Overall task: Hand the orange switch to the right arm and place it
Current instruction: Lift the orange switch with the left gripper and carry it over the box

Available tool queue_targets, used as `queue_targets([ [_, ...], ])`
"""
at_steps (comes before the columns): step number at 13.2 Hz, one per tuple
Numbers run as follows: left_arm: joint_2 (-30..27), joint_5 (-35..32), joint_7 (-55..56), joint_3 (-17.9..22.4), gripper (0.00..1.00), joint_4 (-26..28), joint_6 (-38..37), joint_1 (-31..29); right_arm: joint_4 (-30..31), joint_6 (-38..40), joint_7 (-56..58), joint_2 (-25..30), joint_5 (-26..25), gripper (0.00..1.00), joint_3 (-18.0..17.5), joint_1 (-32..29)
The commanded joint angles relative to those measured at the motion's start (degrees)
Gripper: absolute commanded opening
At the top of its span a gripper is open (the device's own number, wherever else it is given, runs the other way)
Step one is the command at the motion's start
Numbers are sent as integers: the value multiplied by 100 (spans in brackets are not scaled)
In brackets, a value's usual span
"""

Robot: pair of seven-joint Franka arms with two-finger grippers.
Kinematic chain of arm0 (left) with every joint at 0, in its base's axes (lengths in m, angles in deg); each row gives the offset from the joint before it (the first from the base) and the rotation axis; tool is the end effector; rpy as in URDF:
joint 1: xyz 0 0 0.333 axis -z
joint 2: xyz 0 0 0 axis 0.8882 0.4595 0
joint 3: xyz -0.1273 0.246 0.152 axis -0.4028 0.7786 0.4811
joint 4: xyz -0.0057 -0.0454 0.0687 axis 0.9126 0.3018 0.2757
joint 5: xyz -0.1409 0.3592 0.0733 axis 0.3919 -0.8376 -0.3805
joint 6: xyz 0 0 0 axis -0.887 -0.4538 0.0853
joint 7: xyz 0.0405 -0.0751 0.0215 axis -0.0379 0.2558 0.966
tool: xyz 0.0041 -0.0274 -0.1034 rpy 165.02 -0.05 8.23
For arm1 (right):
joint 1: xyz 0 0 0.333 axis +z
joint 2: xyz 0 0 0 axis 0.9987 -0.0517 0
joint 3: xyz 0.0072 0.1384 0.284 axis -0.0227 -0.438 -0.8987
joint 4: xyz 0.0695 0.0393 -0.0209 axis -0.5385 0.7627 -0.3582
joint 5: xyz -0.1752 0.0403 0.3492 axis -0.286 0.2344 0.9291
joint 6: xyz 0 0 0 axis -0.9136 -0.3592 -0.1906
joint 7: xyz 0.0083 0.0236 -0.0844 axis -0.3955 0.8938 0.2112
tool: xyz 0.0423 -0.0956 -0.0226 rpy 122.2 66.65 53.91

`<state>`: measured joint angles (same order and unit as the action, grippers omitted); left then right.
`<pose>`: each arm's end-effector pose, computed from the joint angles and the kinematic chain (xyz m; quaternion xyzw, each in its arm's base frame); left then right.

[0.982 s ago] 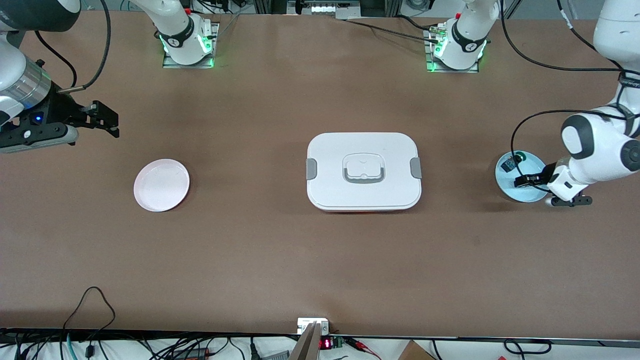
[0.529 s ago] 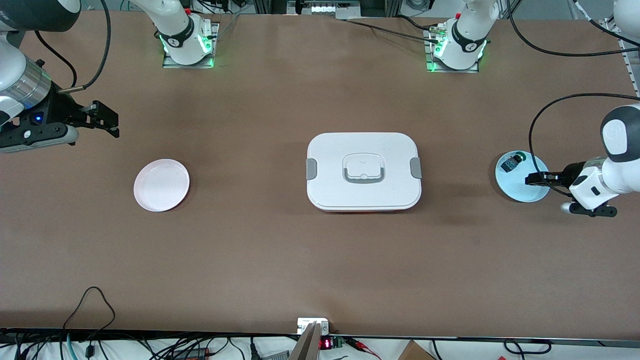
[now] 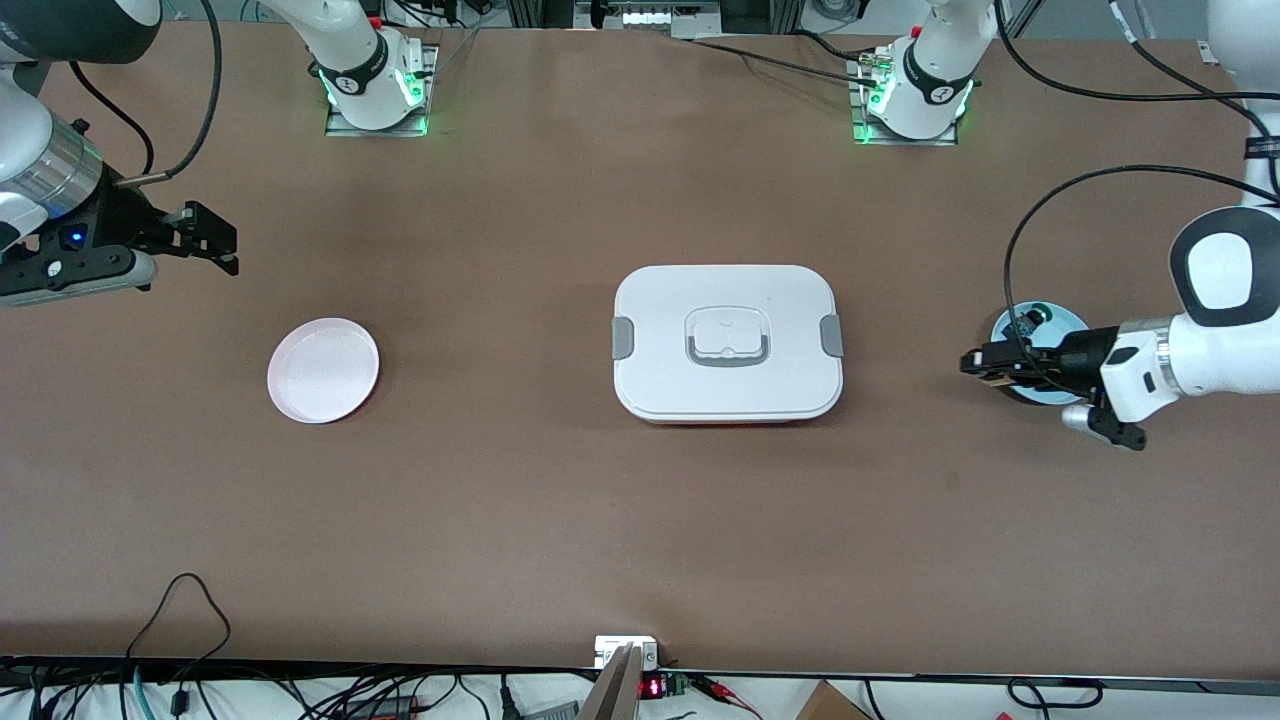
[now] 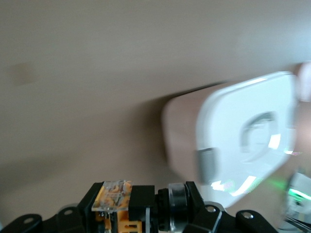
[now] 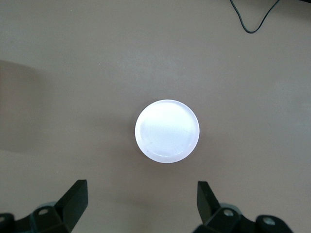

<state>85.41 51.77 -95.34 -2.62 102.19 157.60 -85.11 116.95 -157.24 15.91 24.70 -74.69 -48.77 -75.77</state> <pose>0.6410 0.0014 0.3732 0.9396 -0.0957 -0.0468 0.3253 0.5696 0.0512 0.5786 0.9938 0.1094 0.0140 0.0130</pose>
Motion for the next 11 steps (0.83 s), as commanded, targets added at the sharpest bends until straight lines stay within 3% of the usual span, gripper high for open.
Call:
queue_targets([
  [1,52,968,-1055,-374,41,-81,-113,-48,-126,103,-14,-53,-26,100,-26,-28],
  [3,279,1855,-1804,-637,40,-116,-26,119,-126,103,-14,-53,-26,100,-26,-28],
  [6,755,3298,-2814,-727,34,-502,614,1179,-126,94,-14,-53,-26,100,-26,-28],
  [8,817,3467,-3474,-735,29,-617,1412,1856,-126,94,-14,-53,-26,100,-26,-28],
  [11,1176,4222,-4842,-735,30,-837,1653,2500,-126,94,-14,-53,-26,100,-26,-28],
])
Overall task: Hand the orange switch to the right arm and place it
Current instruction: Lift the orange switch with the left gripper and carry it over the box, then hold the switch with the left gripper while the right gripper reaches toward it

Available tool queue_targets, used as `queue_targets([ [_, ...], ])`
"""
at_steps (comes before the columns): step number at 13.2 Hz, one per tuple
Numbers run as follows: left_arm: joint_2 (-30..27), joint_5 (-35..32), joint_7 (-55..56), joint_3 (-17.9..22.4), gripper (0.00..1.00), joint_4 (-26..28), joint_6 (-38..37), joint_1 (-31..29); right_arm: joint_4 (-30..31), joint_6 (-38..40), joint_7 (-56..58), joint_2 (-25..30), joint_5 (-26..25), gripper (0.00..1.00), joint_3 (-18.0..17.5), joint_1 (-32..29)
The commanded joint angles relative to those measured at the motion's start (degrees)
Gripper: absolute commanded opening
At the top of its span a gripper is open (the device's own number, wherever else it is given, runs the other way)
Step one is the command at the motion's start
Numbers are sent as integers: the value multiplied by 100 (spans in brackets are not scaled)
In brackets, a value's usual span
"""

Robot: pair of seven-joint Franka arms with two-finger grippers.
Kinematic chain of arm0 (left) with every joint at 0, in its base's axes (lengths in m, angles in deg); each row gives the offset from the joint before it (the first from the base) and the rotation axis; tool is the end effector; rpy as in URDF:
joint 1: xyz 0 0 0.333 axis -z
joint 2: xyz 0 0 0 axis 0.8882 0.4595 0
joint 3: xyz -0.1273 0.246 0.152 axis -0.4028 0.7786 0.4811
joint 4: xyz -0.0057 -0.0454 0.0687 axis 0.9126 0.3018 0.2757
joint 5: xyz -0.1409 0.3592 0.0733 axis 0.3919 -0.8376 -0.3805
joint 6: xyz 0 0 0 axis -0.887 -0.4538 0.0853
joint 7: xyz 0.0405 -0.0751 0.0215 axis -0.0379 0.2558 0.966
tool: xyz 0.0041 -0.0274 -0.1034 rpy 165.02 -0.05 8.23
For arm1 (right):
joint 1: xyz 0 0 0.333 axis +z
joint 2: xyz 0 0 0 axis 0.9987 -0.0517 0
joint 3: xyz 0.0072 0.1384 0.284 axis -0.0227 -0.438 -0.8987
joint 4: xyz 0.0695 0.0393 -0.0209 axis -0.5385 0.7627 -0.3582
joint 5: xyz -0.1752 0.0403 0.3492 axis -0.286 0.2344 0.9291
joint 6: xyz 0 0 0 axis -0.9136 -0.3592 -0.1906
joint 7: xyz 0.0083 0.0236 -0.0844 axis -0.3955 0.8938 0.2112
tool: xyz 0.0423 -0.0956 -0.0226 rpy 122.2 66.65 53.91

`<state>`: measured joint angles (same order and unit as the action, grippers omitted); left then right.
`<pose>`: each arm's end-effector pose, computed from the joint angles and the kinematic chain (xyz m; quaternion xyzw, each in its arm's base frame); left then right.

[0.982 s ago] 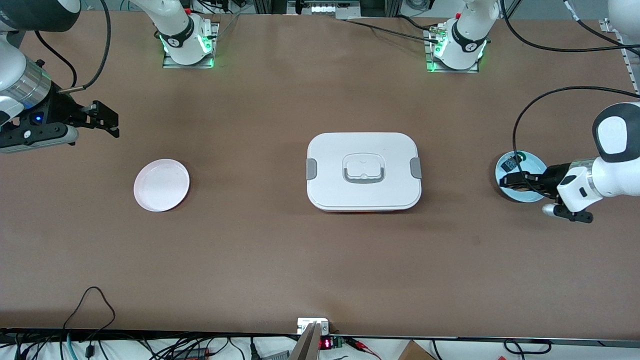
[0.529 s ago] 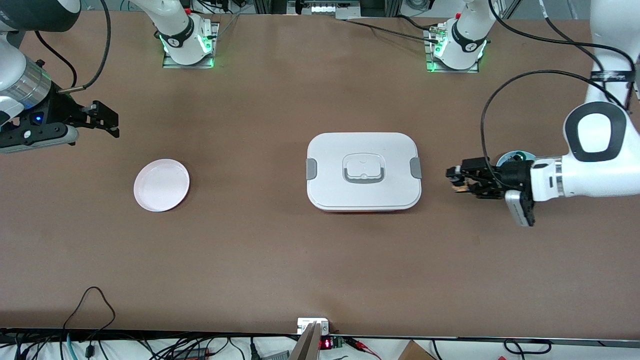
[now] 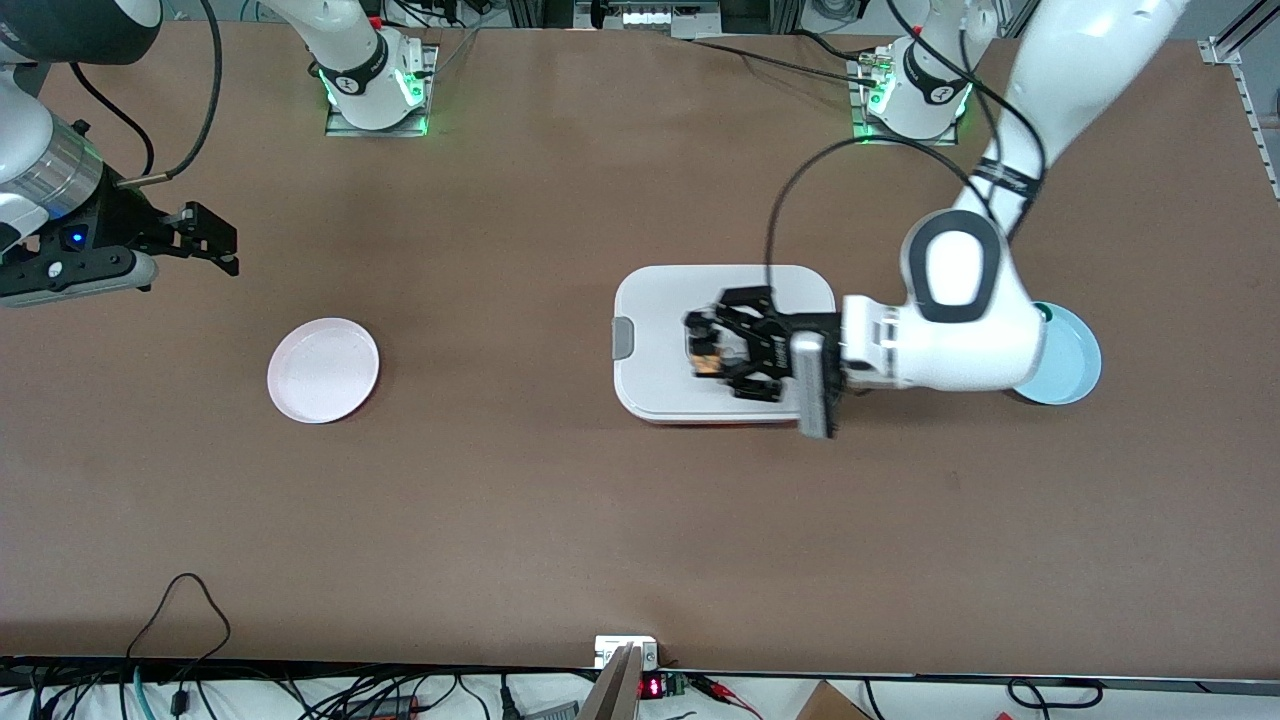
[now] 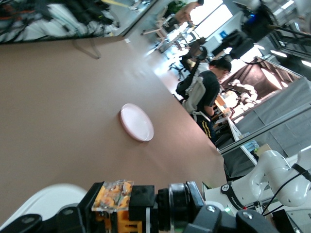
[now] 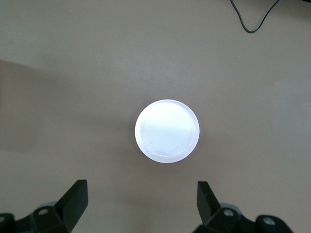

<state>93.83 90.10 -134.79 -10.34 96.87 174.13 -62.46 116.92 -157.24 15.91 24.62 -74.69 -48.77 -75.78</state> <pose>0.6270 -0.3265 0.3815 0.7373 -0.3374 0.1717 0.5595 0.5699 0.0512 0.5780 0.9938 0.1093 0.0136 0.0130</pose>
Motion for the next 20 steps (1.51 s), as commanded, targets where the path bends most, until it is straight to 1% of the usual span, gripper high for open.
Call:
queue_targets([
  [1,449,573,-1390,37,30,-419,96,350,-123,94,12,-45,-26,100,-27,-36],
  [2,615,670,-1908,37,31,-516,176,490,-123,94,12,-45,-26,100,-27,-36],
  [4,766,995,-2648,37,31,-578,290,666,-132,59,55,-45,-35,100,-27,-18],
  [6,784,1382,-3142,37,31,-570,352,737,-158,-308,73,-97,-9,100,-27,-36],
  [8,793,1454,-3345,37,31,-569,352,746,-245,-355,20,-19,35,100,-27,-18],
  [11,784,1498,-3346,37,31,-569,352,746,-255,-319,74,-106,-8,100,-44,60],
  [12,793,1498,-3346,37,31,-569,352,738,-220,-232,195,-228,-17,100,-36,87],
  [13,793,1506,-3346,37,31,-569,352,737,-220,91,753,-273,52,100,-27,87],
  [14,793,1506,-3346,37,31,-569,352,737,-246,181,1342,-299,314,100,-35,96],
  [15,793,1506,-3346,37,31,-569,352,746,-255,225,1417,-352,1230,100,-18,61],
  [16,793,1559,-3346,37,31,-569,352,746,-255,243,1401,-518,2284,100,26,-9],
  [17,793,1585,-3346,37,31,-569,352,746,-264,261,1392,-719,2999,100,17,-114],
  [19,793,1586,-3346,46,31,-569,352,746,-264,357,1348,-1080,4055,100,9,-115],
  [20,793,1586,-3355,46,32,-569,352,746,-255,366,1322,-1369,4870,100,8,-106],
])
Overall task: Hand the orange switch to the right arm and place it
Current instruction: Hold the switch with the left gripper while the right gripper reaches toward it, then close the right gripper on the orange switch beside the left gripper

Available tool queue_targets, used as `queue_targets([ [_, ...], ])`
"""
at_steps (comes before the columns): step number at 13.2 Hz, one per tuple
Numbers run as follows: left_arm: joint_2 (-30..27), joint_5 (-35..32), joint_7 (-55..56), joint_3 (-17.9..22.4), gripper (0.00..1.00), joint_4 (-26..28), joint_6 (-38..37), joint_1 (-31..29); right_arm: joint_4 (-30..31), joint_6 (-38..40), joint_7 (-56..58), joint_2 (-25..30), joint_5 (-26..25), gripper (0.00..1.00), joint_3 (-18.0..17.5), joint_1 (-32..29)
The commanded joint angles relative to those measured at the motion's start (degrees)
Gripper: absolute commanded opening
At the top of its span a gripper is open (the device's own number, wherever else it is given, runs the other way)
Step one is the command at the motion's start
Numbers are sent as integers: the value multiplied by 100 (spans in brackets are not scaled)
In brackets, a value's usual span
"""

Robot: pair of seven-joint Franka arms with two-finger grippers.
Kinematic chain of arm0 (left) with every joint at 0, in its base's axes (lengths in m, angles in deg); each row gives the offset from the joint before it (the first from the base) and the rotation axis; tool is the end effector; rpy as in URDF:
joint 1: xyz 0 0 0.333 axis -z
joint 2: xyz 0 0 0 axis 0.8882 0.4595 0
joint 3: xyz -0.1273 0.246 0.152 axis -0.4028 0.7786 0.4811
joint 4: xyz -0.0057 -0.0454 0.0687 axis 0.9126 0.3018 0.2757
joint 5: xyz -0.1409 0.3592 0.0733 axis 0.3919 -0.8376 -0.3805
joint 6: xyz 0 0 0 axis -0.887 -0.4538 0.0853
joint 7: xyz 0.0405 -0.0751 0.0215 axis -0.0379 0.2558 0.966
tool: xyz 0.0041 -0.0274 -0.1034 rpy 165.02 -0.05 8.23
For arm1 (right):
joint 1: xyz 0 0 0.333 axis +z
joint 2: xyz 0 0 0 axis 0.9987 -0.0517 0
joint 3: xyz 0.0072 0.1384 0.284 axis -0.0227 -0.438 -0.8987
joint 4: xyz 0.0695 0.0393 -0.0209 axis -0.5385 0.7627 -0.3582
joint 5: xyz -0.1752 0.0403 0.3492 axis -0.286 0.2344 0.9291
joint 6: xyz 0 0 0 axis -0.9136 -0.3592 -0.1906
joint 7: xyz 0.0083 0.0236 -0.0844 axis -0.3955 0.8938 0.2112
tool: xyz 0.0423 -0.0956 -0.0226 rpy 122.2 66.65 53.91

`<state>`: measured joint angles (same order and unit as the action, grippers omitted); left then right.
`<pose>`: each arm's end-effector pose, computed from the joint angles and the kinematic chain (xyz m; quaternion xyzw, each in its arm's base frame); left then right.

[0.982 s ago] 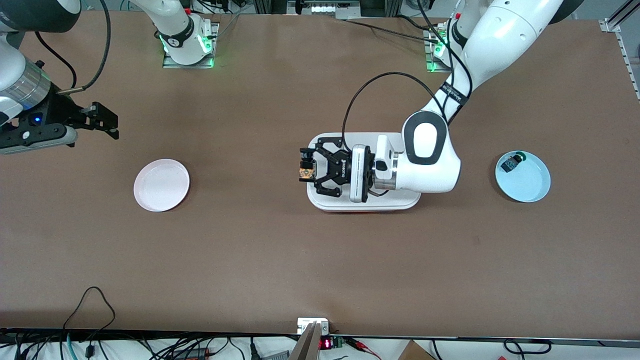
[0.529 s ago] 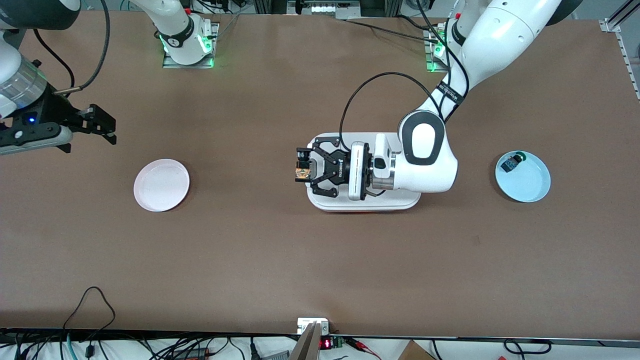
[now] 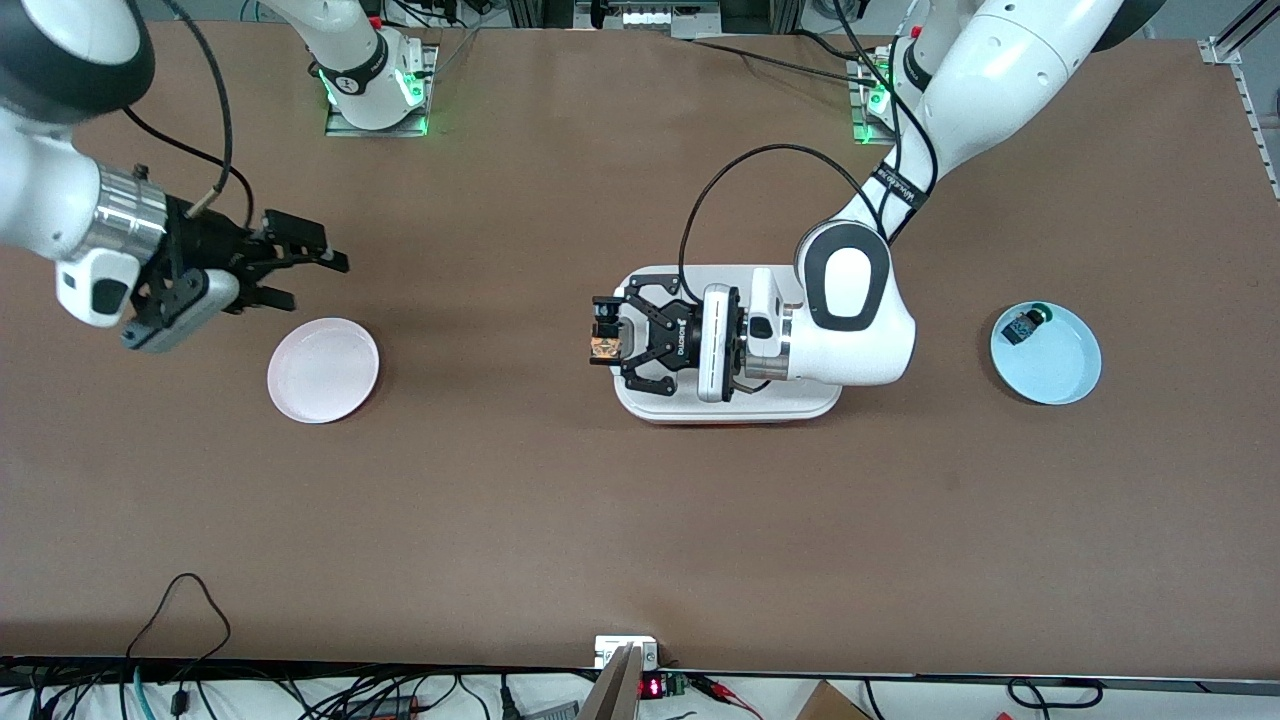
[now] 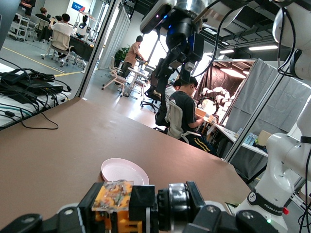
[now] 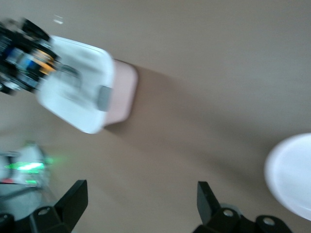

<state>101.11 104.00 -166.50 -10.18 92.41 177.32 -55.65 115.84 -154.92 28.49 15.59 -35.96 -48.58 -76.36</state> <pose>0.6178 -0.3952 0.3424 0.6171 -0.4299 0.3249 0.5734 0.5994 0.1109 0.5096 -0.9388 -0.1415 0.0301 0.3126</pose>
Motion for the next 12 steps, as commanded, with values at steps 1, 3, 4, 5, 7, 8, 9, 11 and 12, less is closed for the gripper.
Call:
queue_targets([
  [1,65,196,-193,30,32,-123,32,65,-146,134,46,-774,1736,100,-28,-48],
  [3,74,196,-202,30,32,-123,32,65,-138,125,-94,-1180,3055,100,-46,14],
  [4,74,196,-202,21,32,-123,32,65,-138,82,-199,-1408,3697,100,-54,110],
  [5,74,196,-202,29,32,-123,32,65,-129,55,-200,-1575,4199,100,-46,198],
  [7,74,205,-202,30,32,-123,32,65,-59,-59,-139,-1900,5121,100,-46,478],
  [8,100,196,-202,30,32,-123,32,65,115,-260,-8,-1928,5553,100,-46,662],
  [9,100,204,-202,30,32,-123,32,74,283,-557,289,-1929,5914,100,-46,882],
  [11,118,204,-202,21,32,-123,32,65,486,-998,458,-1894,6320,100,-54,1260],
  [12,127,205,-210,29,32,-123,32,65,565,-1191,624,-1893,6514,100,-54,1436],
])
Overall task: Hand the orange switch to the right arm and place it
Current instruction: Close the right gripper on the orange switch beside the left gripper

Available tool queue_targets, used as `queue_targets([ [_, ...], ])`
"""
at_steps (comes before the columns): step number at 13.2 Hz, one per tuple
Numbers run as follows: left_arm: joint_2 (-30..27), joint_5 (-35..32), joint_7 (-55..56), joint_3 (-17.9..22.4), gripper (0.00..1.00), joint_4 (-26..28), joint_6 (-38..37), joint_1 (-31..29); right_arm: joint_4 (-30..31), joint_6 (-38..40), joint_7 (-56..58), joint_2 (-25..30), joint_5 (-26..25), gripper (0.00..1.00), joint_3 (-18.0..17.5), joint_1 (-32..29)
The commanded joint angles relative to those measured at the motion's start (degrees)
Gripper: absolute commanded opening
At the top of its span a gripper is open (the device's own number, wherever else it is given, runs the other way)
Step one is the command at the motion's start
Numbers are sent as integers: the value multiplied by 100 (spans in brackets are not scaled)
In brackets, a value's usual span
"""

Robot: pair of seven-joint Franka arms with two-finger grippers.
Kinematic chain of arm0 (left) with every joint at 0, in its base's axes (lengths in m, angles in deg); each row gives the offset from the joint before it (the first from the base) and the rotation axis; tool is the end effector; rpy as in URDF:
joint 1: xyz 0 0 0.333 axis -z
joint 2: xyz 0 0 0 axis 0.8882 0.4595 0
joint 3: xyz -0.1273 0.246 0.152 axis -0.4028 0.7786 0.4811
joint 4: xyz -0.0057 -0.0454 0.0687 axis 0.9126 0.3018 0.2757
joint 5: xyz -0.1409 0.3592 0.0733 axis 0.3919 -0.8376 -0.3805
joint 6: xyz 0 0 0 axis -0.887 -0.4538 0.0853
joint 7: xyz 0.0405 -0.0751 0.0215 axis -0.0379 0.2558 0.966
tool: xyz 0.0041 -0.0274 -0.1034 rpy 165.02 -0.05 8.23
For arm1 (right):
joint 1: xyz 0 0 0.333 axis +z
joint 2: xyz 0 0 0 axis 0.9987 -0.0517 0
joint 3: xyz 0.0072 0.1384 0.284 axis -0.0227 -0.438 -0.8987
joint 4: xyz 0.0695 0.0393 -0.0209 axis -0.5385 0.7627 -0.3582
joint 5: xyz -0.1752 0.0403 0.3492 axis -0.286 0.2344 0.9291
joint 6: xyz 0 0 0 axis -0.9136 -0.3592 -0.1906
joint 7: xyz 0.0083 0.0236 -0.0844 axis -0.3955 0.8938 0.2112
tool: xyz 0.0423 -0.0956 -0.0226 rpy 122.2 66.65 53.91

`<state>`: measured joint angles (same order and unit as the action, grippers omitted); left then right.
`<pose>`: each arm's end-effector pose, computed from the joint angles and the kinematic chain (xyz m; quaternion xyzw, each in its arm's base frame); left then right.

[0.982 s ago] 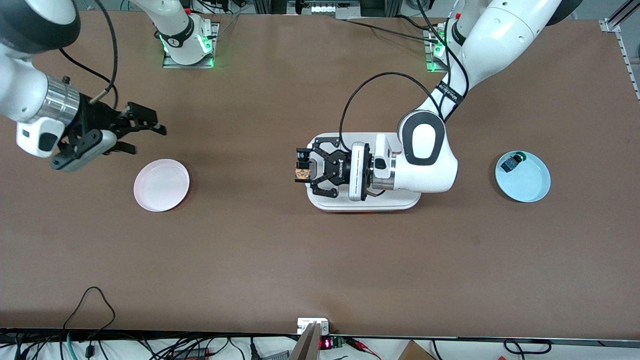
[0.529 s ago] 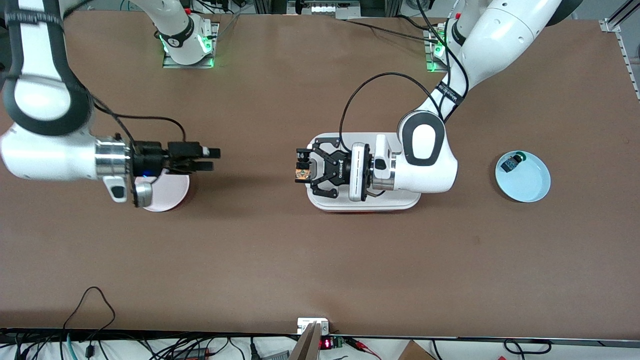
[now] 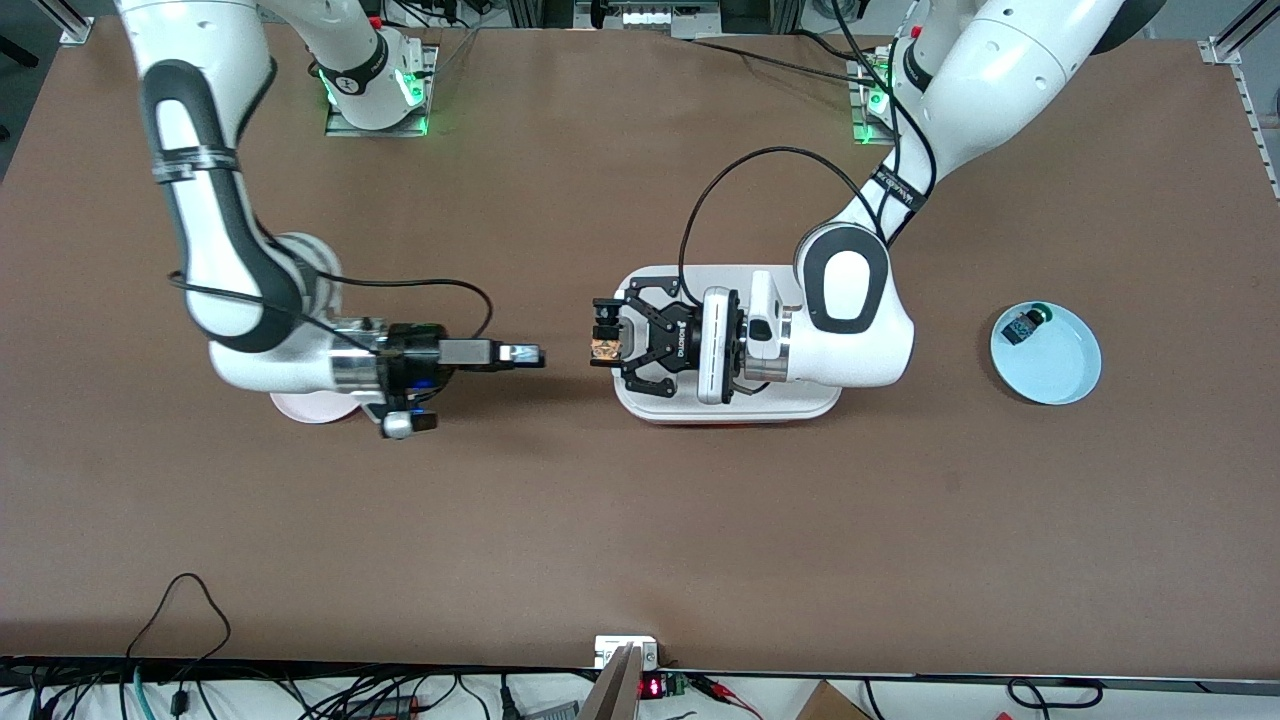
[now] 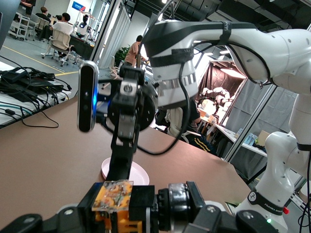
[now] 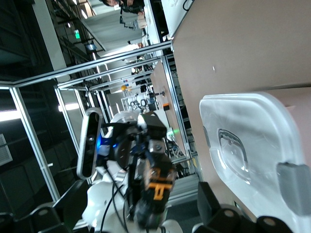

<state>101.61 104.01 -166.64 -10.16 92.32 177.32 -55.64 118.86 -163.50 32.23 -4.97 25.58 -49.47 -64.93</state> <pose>0.6183 -0.3951 0.3372 0.6181 -0.4283 0.3234 0.5744 0.6254 0.2818 0.3247 -0.7308 0.0929 0.0908 0.6701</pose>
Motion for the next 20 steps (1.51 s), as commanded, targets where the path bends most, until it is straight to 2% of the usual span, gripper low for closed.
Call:
queue_targets([
  [1,76,204,-188,19,32,-114,32,73,342,-544,374,172,615,100,35,495],
  [3,76,204,-188,28,32,-114,32,73,378,-905,393,224,837,97,35,707],
  [9,68,212,-188,19,32,-114,32,73,422,-924,314,286,863,72,35,699],
  [11,68,239,-197,28,32,-114,32,73,422,-889,296,286,872,67,35,673],
  [14,68,239,-197,19,32,-114,32,73,422,-889,296,286,898,47,35,664],
  [18,68,239,-188,19,32,-114,24,73,422,-880,287,286,960,7,35,664],
  [19,68,247,-188,19,32,-114,24,73,422,-880,296,286,960,2,35,664],
  [20,68,239,-188,28,32,-114,24,73,422,-880,296,286,960,0,35,664],
])
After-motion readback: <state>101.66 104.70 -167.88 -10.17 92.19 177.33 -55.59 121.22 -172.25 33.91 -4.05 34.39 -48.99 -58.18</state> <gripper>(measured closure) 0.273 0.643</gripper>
